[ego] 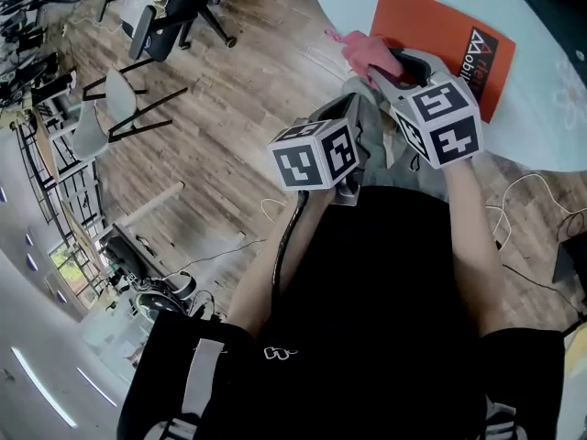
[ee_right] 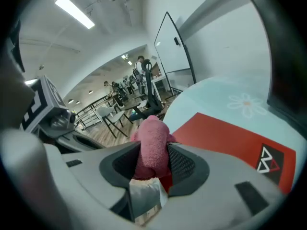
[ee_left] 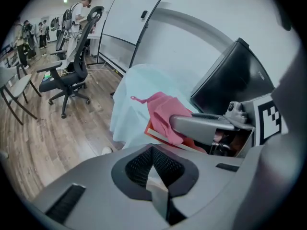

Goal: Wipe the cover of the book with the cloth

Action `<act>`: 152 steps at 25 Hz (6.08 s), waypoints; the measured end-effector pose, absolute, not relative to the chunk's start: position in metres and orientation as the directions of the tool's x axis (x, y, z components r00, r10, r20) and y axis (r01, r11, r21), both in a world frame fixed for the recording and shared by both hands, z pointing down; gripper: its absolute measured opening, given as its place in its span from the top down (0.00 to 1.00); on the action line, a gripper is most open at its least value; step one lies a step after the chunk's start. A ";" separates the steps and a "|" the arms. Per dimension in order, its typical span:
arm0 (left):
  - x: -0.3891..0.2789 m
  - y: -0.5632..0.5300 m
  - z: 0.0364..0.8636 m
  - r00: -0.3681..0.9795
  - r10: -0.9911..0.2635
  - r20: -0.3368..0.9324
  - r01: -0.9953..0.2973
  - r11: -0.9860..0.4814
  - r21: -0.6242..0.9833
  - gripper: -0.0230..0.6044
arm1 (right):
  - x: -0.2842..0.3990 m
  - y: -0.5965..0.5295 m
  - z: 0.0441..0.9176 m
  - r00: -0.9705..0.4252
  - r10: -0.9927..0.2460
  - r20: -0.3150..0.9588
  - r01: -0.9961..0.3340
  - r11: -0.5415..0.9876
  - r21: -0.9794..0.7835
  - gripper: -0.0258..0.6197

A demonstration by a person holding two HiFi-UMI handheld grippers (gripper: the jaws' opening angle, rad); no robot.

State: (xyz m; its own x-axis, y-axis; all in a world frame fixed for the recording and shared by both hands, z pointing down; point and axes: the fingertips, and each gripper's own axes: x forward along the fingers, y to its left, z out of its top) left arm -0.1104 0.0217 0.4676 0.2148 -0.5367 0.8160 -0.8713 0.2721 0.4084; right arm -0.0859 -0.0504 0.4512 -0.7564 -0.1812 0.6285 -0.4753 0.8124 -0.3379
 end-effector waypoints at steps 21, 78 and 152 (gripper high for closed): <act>-0.072 -0.005 0.455 0.279 -0.525 0.804 -0.912 0.118 0.393 0.95 | -0.067 -0.048 0.463 -0.759 -0.199 0.619 -0.488 0.804 -0.339 0.70; -0.002 -0.019 0.471 0.445 -0.454 0.772 -0.872 -0.022 0.490 0.95 | 0.046 -0.064 0.461 -0.655 -0.427 0.624 -0.703 0.648 -0.294 0.70; 0.043 -0.158 0.148 0.419 -0.907 0.048 -0.895 -0.404 0.187 0.95 | 0.120 -0.147 0.164 -0.515 -0.857 0.034 -0.852 0.516 0.093 0.72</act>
